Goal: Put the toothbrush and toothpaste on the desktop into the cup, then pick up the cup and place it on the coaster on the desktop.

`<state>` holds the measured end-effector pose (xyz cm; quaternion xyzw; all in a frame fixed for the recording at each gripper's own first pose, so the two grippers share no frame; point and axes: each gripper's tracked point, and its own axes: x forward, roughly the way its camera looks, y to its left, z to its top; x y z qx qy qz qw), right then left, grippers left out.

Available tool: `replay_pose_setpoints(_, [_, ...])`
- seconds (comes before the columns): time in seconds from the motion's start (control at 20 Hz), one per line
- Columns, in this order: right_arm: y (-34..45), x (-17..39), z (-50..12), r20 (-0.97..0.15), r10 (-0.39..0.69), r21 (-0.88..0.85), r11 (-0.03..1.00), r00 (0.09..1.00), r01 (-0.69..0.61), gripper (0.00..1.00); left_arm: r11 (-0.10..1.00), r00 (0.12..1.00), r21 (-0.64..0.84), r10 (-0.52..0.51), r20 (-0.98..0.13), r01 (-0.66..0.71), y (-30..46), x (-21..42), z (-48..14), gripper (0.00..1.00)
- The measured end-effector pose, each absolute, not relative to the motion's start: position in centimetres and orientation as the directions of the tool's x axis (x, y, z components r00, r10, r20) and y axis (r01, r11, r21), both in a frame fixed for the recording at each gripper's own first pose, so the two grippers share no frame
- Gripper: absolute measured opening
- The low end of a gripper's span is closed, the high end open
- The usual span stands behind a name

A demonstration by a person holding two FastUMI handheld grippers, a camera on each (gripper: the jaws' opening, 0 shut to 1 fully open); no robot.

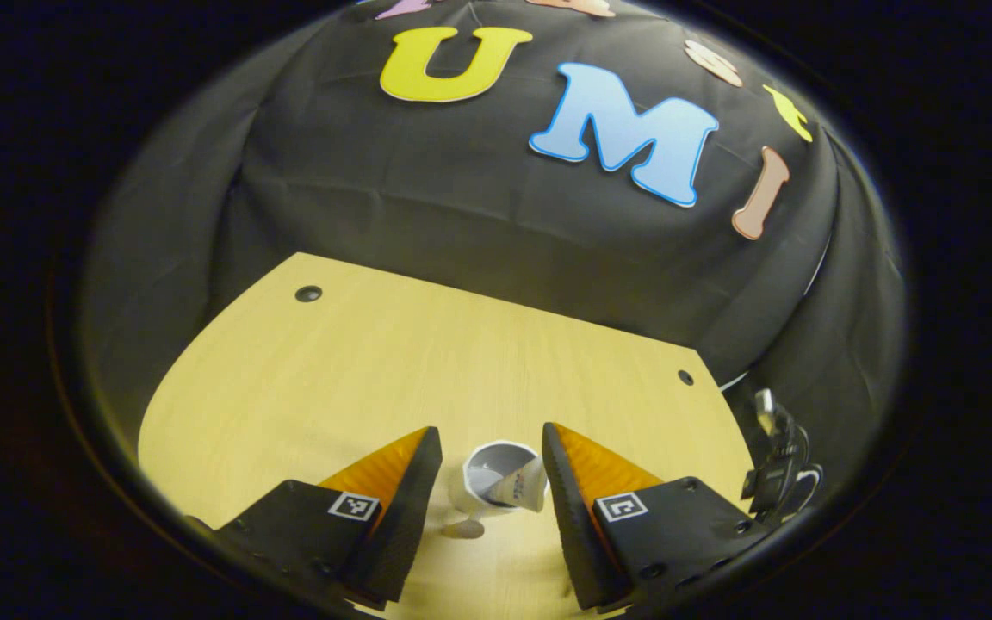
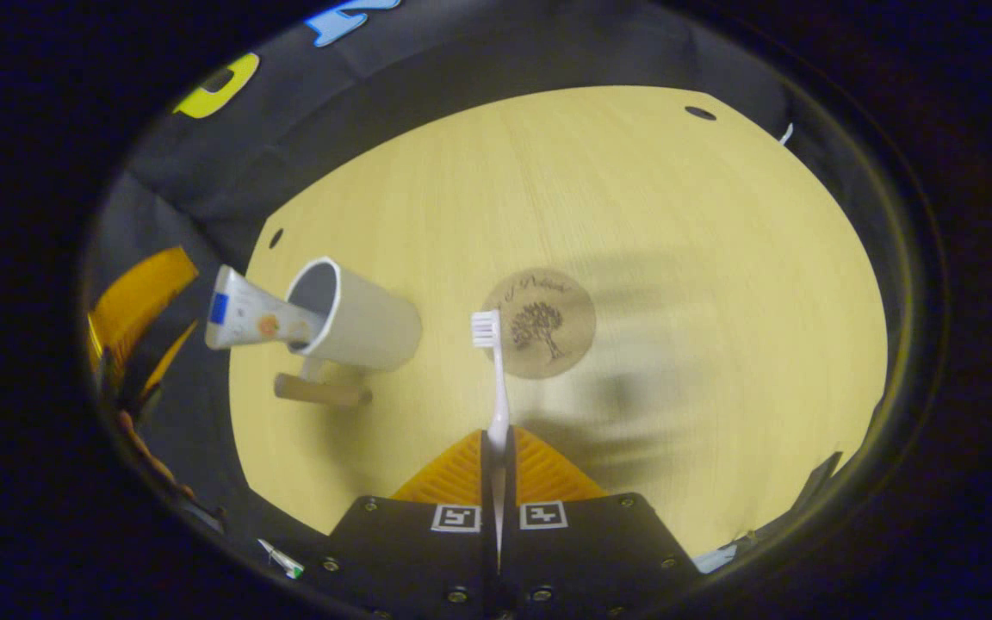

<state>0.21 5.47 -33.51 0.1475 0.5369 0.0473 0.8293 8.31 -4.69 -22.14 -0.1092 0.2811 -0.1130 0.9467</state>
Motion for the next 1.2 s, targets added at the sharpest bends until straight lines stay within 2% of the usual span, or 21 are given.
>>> replay_pose_setpoints(0.05, [5.7, 1.4, -32.5, -0.863, 0.241, 0.301, 0.951, 0.444, 0.068, 0.02, 0.95, 0.818, -0.28, -0.271, -0.508, 0.141, -4.1, 7.6, -22.0, 0.7])
replay_pose_setpoints(0.1, [6.0, 2.5, -31.4, -0.849, 0.243, 0.304, 0.951, 0.469, 0.056, 0.02, 0.949, 0.819, -0.287, -0.265, -0.509, 0.129, -3.4, 7.0, -22.0, 0.77])
replay_pose_setpoints(0.4, [9.2, 8.7, -26.6, -0.764, 0.277, 0.322, 0.946, 0.583, -0.027, 0.02, 0.96, 0.827, -0.278, -0.192, -0.529, 0.045, 2.0, 3.1, -22.4, 0.77])
replay_pose_setpoints(0.75, [13.1, 16.2, -22.0, -0.641, 0.29, 0.311, 0.945, 0.711, -0.104, 0.02, 0.958, 0.834, -0.265, -0.059, -0.548, -0.107, 9.6, -0.2, -22.8, 0.77])
replay_pose_setpoints(1.0, [15.6, 17.8, -23.3, -0.604, 0.306, 0.292, 0.944, 0.736, -0.154, 0.02, 0.948, 0.826, -0.251, 0.022, -0.563, -0.196, 13.7, -2.4, -22.6, 0.77])
replay_pose_setpoints(1.2, [16.7, 17.3, -24.9, -0.588, 0.329, 0.272, 0.941, 0.739, -0.202, 0.02, 0.942, 0.815, -0.246, 0.048, -0.577, -0.23, 15.1, -3.4, -23.4, 0.77])
